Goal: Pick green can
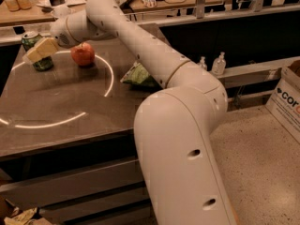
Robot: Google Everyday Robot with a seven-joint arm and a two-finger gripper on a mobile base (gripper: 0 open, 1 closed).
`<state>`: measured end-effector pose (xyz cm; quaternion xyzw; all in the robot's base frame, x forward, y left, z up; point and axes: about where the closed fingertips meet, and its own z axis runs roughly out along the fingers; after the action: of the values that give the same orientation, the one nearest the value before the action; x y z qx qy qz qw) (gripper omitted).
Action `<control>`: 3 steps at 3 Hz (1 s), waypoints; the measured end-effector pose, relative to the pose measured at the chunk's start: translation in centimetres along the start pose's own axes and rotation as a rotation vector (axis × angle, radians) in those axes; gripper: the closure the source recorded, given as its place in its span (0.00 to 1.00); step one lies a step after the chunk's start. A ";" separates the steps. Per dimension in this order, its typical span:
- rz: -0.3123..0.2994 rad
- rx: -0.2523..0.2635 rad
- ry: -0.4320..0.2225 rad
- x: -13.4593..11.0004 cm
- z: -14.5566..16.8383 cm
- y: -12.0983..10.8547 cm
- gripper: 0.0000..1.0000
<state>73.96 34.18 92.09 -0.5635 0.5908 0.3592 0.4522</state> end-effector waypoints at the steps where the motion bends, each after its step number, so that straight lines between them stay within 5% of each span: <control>1: 0.029 0.038 0.035 0.1 0.9 -0.9 0.18; 3: 0.019 0.031 0.070 0.3 1.6 -0.5 0.72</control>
Offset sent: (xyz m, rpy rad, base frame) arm 0.0080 0.0096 -0.0071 -0.0544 0.0299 -0.0452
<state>74.65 35.58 91.33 -0.5630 0.6170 0.3344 0.4364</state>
